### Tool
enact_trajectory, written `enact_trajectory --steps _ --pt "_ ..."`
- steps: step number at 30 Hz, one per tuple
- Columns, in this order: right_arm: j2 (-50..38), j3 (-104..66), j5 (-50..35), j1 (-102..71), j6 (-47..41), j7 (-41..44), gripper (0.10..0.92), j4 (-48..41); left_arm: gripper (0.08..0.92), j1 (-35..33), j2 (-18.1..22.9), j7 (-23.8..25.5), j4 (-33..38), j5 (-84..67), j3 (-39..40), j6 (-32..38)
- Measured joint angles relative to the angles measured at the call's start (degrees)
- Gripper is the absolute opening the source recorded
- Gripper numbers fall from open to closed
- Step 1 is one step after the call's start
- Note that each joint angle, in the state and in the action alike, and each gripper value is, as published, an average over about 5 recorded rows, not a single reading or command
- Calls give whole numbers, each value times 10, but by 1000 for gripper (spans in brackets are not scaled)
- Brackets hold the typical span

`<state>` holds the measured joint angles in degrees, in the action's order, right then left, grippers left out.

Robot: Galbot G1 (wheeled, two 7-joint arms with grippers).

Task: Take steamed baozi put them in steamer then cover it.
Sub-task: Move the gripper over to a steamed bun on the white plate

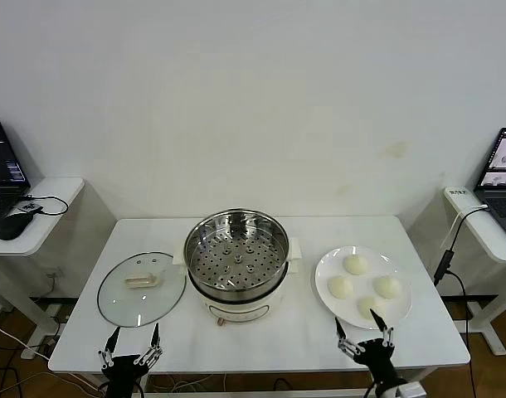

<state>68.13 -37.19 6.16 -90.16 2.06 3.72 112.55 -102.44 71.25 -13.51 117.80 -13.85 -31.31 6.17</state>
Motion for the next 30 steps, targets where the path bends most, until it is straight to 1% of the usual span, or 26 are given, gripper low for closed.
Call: enact_trajectory --steps 2,6,11,15,22,30 --pt "-13 -1 14 14 -5 6 823 -7 823 2 -1 0 1 5 -1 0" --pt "-69 1 72 80 -20 39 823 -44 823 5 -3 0 6 23 -5 -1" --pt "-144 33 131 183 -25 110 823 -107 823 8 0 0 10 43 -10 0" --pt "-203 91 159 283 -21 178 823 -164 823 9 4 -2 11 57 -13 2" --pt "-280 246 169 464 -9 305 823 -259 823 9 3 -4 16 71 -23 2" --pt "-300 448 153 654 4 420 823 -360 823 14 3 -7 17 76 -32 1"
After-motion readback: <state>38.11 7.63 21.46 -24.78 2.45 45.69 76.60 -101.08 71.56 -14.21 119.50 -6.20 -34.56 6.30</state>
